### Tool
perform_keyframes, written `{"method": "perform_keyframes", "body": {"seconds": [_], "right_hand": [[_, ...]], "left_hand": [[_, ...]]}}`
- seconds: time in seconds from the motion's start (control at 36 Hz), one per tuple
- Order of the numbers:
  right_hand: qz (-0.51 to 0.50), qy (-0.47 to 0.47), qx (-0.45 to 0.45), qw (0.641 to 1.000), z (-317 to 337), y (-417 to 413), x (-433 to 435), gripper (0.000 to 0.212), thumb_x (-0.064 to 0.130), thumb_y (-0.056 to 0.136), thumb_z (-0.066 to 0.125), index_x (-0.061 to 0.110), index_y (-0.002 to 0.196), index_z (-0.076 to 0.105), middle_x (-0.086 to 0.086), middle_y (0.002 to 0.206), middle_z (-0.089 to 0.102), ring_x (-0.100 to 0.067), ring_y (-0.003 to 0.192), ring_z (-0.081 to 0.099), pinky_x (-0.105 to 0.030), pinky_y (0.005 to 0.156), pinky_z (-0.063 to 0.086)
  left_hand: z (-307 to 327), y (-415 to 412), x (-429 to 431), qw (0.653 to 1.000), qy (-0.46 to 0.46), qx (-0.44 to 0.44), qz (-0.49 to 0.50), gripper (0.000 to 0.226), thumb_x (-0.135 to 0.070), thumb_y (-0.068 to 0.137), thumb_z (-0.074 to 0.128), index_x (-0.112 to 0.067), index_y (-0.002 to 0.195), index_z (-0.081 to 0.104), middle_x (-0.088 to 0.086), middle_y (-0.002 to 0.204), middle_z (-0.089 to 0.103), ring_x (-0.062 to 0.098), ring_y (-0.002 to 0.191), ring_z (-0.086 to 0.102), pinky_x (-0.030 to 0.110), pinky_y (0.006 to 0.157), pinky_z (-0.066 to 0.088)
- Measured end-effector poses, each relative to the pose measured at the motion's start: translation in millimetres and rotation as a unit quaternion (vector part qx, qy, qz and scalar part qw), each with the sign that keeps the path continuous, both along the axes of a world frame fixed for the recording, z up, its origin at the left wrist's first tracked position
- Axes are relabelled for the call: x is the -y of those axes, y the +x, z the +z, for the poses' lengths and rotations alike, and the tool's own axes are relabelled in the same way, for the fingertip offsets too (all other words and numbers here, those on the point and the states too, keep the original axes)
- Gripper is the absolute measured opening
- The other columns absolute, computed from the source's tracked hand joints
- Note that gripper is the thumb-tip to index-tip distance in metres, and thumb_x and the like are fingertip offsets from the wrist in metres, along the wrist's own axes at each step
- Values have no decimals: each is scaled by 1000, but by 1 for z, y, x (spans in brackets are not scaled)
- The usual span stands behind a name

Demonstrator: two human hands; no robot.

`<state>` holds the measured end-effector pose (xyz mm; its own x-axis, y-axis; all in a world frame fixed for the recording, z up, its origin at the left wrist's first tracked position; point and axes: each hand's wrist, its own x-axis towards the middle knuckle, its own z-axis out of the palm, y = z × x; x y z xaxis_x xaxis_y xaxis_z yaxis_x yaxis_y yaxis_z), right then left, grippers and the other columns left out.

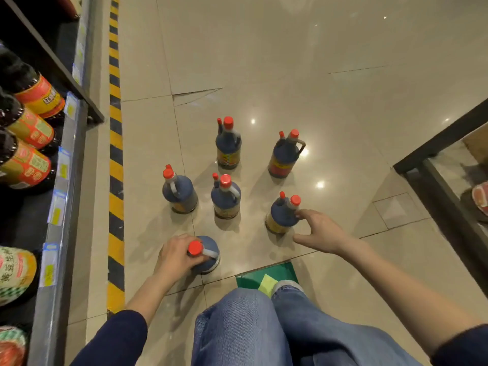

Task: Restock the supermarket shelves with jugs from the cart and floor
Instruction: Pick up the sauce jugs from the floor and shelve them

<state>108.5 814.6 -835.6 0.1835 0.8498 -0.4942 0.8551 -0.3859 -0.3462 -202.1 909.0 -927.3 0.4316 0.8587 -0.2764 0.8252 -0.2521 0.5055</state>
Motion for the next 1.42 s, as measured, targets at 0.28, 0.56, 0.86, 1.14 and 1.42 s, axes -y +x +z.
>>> {"method": "perform_keyframes", "body": {"seconds": [0.28, 0.56, 0.86, 1.14, 1.42], "right_hand": [[-79, 1, 47, 996, -44, 7, -13, 34, 41, 79, 68, 18, 94, 47, 0, 90, 52, -17, 79, 50, -24, 60, 39], [-237, 138, 43, 961, -90, 3, -9, 47, 42, 68, 79, 14, 68, 41, 2, 65, 42, -13, 57, 36, -28, 48, 27], [-426, 285, -71, 856, -122, -6, -5, 55, 34, 65, 84, 11, 62, 34, -6, 61, 30, -18, 58, 26, -33, 53, 26], [-399, 165, -227, 873, -146, 15, -8, 78, 43, 63, 83, 23, 130, 49, -1, 125, 55, -22, 112, 53, -38, 89, 48], [-361, 160, -295, 870, -164, 12, -18, 80, 14, 55, 90, 20, 124, 49, 1, 121, 58, -15, 111, 55, -16, 78, 48]], "left_hand": [[-14, 22, 32, 984, 72, 19, 164, 38, -52, 63, 80, -21, 81, 68, -5, 78, 58, 18, 73, 56, 25, 57, 32], [-51, 17, 48, 928, -9, 280, 246, 57, -12, 52, 91, -24, 99, 61, -13, 101, 62, 7, 97, 60, 7, 81, 45], [-61, 29, 43, 903, -102, 293, 297, 65, -8, 60, 88, -26, 114, 57, -11, 108, 59, 3, 98, 53, 2, 80, 37], [-65, 36, 14, 810, -75, 351, 464, 31, -7, 66, 84, -23, 78, 60, -9, 79, 63, 9, 74, 61, 12, 58, 50], [-69, 28, 10, 583, -149, 385, 700, 27, -24, 68, 81, -18, 77, 56, 0, 86, 65, 18, 80, 64, 33, 78, 51]]}}
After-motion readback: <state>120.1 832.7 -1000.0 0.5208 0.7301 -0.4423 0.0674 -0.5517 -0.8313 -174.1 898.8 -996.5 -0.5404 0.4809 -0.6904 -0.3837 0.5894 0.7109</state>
